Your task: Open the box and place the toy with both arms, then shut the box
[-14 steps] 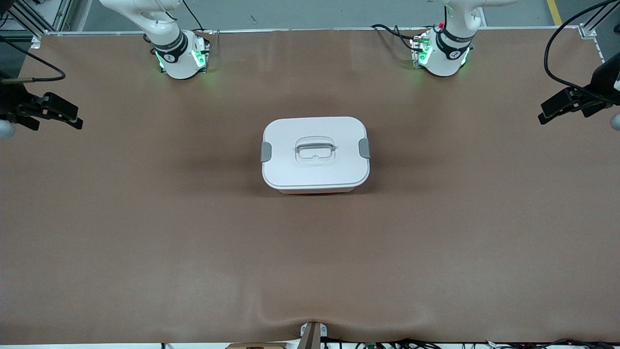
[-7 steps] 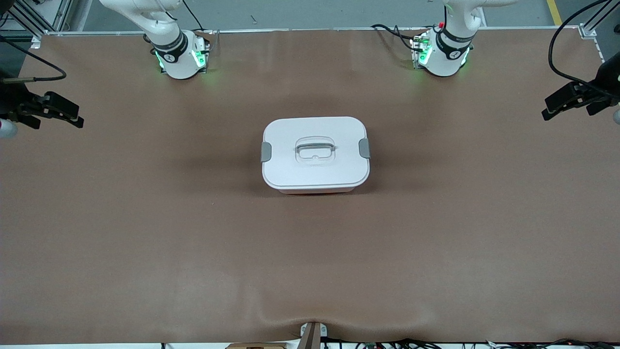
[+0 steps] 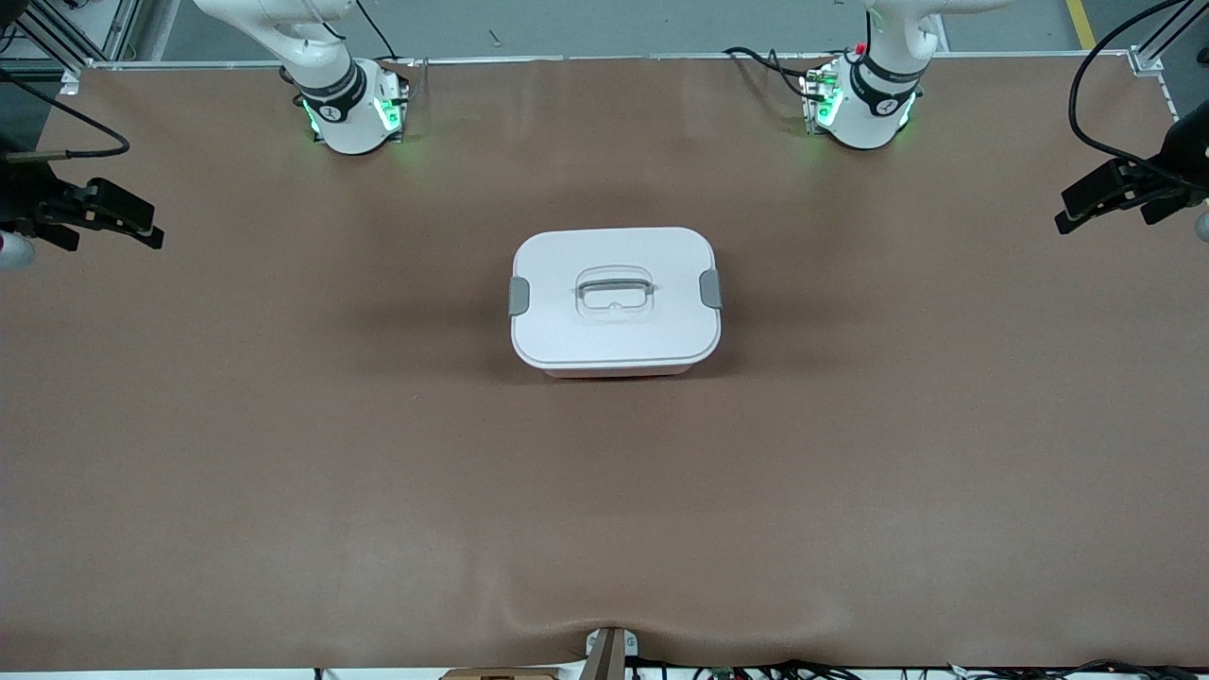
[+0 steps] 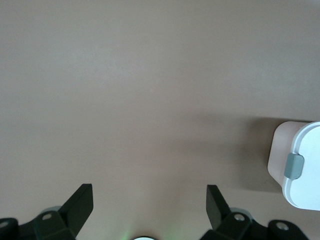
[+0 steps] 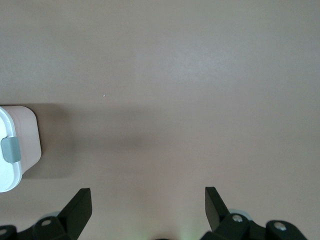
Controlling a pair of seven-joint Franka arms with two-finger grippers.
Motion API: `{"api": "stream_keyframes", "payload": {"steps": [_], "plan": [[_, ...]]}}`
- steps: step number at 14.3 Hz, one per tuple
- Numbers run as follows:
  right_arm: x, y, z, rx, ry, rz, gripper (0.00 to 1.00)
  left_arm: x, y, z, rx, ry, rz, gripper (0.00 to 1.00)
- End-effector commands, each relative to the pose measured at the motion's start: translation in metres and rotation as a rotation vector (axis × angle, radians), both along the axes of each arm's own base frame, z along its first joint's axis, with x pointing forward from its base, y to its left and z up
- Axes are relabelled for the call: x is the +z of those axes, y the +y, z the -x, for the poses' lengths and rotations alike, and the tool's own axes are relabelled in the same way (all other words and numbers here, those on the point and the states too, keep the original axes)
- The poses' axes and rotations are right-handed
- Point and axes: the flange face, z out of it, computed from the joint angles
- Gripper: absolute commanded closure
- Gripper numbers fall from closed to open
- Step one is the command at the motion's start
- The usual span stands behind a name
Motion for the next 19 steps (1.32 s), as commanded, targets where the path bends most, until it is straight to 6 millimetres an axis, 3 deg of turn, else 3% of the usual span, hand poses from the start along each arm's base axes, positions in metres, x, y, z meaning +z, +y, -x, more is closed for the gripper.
{"api": "stream_keyframes", "payload": {"steps": [1,13,19], "plan": [[0.003,-0.003,-0.002,-0.006,0.006,0.008,0.0,0.0,0.002,0.003,-0.012,0.004,0.022,0.0],[0.002,-0.002,-0.005,-0.006,-0.013,0.007,0.0,-0.002,-0.01,-0.003,-0.013,0.008,0.019,0.0],[0.002,-0.002,-0.005,-0.006,-0.013,0.007,0.0,-0.009,-0.001,-0.005,0.004,0.032,0.018,0.0]]}}
